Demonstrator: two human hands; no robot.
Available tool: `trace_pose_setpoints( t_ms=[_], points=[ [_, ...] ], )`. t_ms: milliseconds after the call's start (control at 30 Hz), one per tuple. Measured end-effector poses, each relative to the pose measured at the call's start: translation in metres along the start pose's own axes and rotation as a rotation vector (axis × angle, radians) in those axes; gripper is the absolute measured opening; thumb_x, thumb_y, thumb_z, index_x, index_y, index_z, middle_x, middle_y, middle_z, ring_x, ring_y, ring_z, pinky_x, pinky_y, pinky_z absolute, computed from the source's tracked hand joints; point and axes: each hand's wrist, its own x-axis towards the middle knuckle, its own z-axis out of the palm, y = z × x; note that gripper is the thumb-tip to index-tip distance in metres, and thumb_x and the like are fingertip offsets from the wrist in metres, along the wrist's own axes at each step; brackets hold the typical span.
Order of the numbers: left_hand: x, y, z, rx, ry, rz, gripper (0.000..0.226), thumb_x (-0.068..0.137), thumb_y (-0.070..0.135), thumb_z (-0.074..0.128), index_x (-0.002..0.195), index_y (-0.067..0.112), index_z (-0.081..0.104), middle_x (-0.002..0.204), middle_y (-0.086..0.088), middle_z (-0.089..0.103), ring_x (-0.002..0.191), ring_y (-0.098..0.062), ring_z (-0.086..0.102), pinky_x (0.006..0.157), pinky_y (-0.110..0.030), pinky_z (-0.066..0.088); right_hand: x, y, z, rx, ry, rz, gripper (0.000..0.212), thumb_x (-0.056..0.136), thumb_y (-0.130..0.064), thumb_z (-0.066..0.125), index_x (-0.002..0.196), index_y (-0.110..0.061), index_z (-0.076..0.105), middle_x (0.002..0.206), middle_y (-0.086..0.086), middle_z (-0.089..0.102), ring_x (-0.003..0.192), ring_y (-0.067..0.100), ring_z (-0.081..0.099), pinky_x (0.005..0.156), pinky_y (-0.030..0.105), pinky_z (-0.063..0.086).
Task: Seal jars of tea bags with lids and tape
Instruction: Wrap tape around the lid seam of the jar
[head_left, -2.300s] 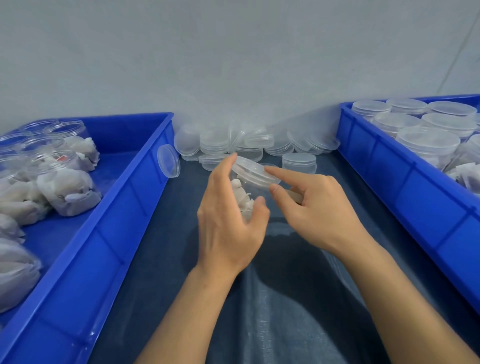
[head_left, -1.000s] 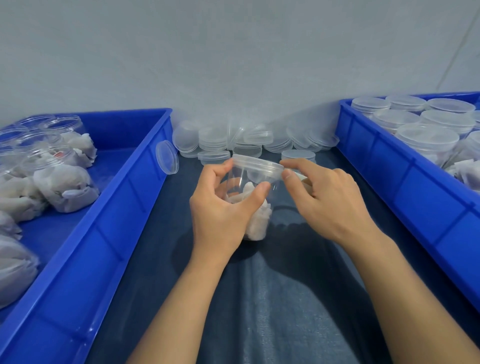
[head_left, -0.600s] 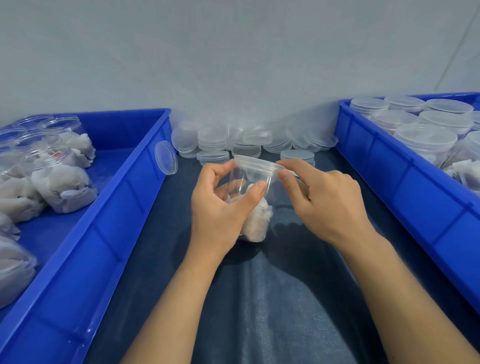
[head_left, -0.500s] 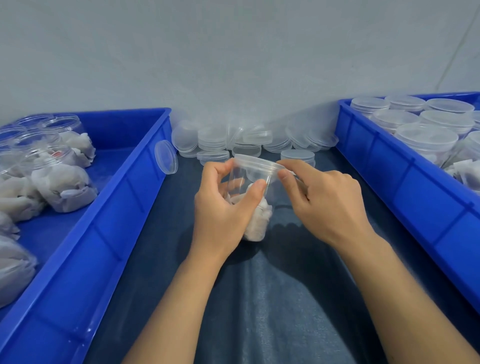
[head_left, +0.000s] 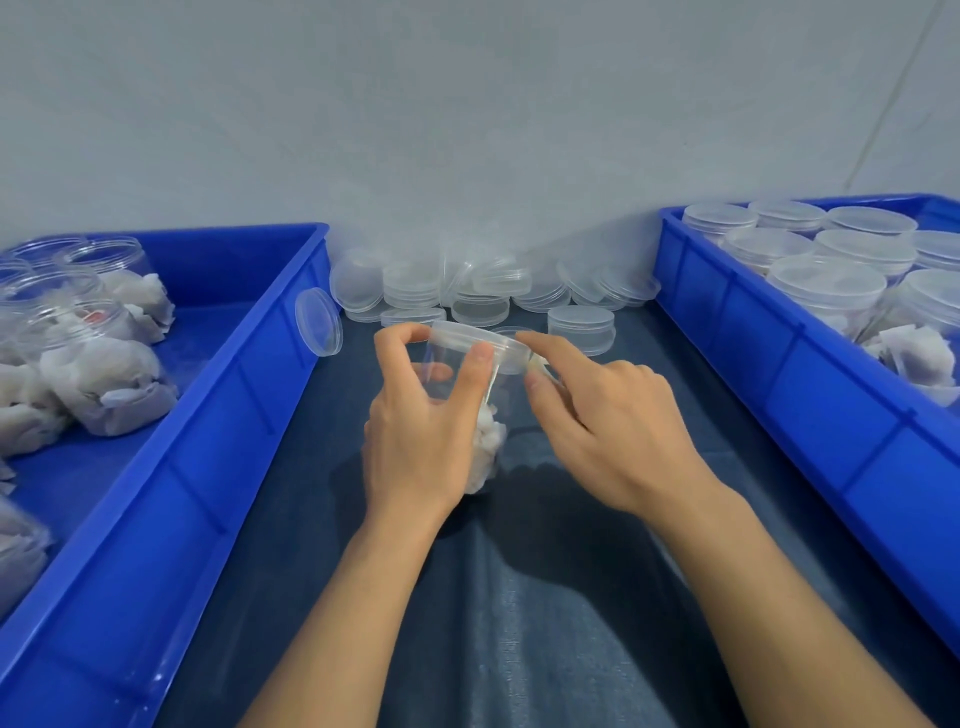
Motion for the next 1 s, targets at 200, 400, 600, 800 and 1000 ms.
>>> trace_pose_setpoints(
  t_ms=[200,400,600,800,1000],
  points=[
    [0.001,-0.001,-0.002,-0.066,-0.005,-0.014,0.045,0.082,0.082,0.055,0.113,0.051,0.048,0.096,0.020,0.068,0.097,0.013,0.061,0.083,-0.034,0.050,0.002,0.011,-0.005,0.041,0.045,0.015,0.044,0.102,-0.050,0.035,0.136,-0.037,0.059,0.050,-0.013,0.043,0.058,0.023,0.048,0.062,0.038,0.042],
    [0.001,0.001,-0.005,-0.117,-0.022,-0.020,0.034,0.088,0.072,0.062,0.109,0.047,0.054,0.091,0.017,0.073,0.101,0.005,0.066,0.075,-0.018,0.046,0.004,0.021,-0.004,0.126,-0.020,0.085,0.044,0.100,-0.052,0.034,0.134,-0.040,0.060,0.065,-0.027,0.059,0.061,0.009,0.052,0.065,0.034,0.033],
    [0.002,0.002,-0.002,-0.261,-0.061,-0.061,0.030,0.089,0.068,0.064,0.105,0.043,0.058,0.087,0.003,0.076,0.089,-0.009,0.074,0.080,-0.030,0.053,0.004,0.021,-0.003,0.125,-0.022,0.098,0.044,0.100,-0.053,0.031,0.132,-0.043,0.061,0.061,-0.027,0.057,0.059,0.008,0.049,0.067,0.033,0.034],
    [0.003,0.001,0.001,-0.370,-0.096,-0.100,0.022,0.098,0.057,0.067,0.105,0.037,0.061,0.084,0.008,0.078,0.072,-0.002,0.074,0.064,-0.017,0.054,0.003,0.020,-0.004,0.072,0.022,0.071,0.042,0.103,-0.053,0.031,0.130,-0.047,0.062,0.054,-0.019,0.053,0.057,0.013,0.048,0.063,0.034,0.037],
    [0.003,0.001,0.001,-0.290,-0.123,-0.083,0.016,0.105,0.054,0.058,0.102,0.038,0.057,0.090,0.010,0.076,0.079,-0.002,0.072,0.065,-0.010,0.050,0.001,0.013,0.001,0.020,0.114,0.050,0.036,0.104,-0.051,0.034,0.126,-0.043,0.062,0.050,-0.014,0.042,0.062,0.026,0.056,0.061,0.034,0.037]
  ],
)
